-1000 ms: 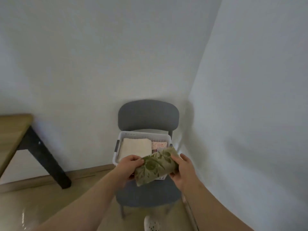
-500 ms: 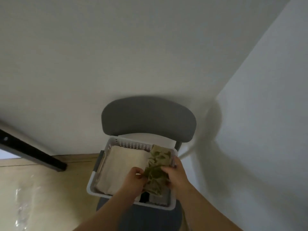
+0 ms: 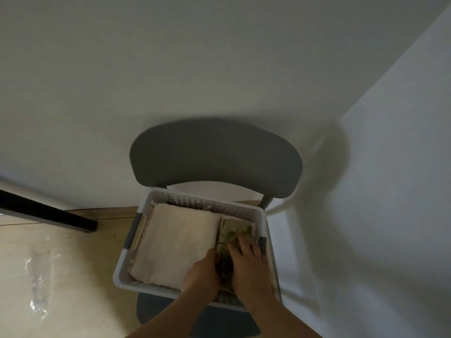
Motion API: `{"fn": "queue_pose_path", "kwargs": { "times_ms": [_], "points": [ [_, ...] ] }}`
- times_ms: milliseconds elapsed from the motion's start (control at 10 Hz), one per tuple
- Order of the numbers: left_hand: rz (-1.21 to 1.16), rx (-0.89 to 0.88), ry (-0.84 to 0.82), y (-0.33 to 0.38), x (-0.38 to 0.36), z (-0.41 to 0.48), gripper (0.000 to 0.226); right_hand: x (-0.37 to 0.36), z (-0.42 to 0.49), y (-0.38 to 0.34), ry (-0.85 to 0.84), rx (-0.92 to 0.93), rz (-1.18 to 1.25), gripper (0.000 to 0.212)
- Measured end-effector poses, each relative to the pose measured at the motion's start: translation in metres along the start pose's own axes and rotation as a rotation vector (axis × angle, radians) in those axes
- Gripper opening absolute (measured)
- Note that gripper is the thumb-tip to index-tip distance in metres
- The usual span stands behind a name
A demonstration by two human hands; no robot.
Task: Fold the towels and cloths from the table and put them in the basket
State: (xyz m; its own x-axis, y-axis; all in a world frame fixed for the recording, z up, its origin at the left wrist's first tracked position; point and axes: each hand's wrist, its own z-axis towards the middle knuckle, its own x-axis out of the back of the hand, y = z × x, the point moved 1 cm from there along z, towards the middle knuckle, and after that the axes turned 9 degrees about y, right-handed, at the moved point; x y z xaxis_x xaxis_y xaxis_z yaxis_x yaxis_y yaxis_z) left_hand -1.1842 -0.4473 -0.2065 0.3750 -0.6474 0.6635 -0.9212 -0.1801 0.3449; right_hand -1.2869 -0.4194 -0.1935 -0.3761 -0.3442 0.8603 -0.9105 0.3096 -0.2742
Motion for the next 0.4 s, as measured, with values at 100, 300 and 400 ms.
{"fn": "queue_pose_path", "kwargs": {
  "times_ms": [100, 300, 400],
  "points": [
    [0.131, -0.036, -0.012, -0.001, 0.002, -0.004, 0.024, -0.006, 0.001, 0.007, -0.071, 0.068, -0.124, 0.060],
    [0.149, -0.130, -0.040, -0.013, 0.015, -0.010, 0.030, -0.003, -0.010, 0.002, -0.086, 0.055, -0.117, 0.061],
    [0.050, -0.146, 0.007, -0.022, 0.022, -0.023, 0.027, 0.001, -0.030, -0.006, -0.012, 0.017, -0.028, 0.045]
  ]
}}
